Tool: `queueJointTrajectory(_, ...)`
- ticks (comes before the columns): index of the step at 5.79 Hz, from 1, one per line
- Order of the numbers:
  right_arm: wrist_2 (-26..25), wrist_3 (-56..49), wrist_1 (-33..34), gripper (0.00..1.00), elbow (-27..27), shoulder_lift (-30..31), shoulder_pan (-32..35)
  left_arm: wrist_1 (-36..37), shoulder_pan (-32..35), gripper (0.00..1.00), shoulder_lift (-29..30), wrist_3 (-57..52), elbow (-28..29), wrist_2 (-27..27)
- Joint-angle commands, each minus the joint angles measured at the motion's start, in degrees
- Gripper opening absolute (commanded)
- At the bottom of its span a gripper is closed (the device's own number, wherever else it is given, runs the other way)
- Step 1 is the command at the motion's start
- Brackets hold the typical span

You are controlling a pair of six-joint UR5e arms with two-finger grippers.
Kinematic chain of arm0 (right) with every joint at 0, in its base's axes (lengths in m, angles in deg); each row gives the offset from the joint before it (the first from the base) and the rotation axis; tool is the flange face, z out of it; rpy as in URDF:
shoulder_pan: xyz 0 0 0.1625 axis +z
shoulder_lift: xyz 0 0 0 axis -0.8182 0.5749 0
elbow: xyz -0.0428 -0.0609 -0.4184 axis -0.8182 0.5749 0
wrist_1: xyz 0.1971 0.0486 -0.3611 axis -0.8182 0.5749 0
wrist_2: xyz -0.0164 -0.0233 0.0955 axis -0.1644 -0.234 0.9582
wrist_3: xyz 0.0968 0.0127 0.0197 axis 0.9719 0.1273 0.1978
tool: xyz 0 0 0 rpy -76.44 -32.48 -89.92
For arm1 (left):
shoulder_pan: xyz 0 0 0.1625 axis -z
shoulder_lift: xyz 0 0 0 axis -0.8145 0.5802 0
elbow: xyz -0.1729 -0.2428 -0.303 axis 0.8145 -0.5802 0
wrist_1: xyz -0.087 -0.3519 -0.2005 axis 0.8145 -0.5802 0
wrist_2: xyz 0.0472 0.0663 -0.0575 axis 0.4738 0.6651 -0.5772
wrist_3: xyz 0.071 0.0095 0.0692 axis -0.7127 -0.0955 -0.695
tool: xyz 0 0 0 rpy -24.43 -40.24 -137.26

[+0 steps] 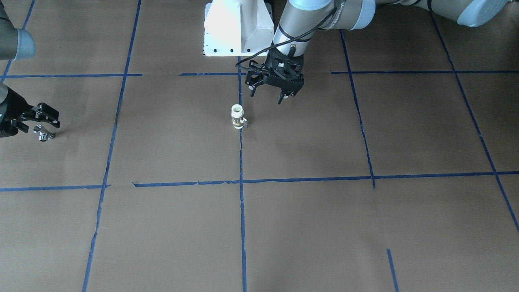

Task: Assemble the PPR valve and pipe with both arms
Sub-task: 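Grasp the chrome tee fitting with the right gripper and lift it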

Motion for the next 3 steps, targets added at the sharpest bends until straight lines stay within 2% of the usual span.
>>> queueJointTrajectory(1,0.1,0.1,0.0,0.91,0.9,-1.1,-0.1,0.0,0.1,0.82,-0.1,0.0,-0.7,0.1)
queueJointTrajectory(2,0.1,0.1,0.1,0.65,1.2,-1.0,-0.1,0.0,0.0,0.82,-1.0,0.0,-1.4,0.1)
queueJointTrajectory(3,-0.1,0.2,0.1,0.22,1.2,-0.8,-0.1,0.0,0.0,0.82,-1.2,0.0,-1.8,0.0)
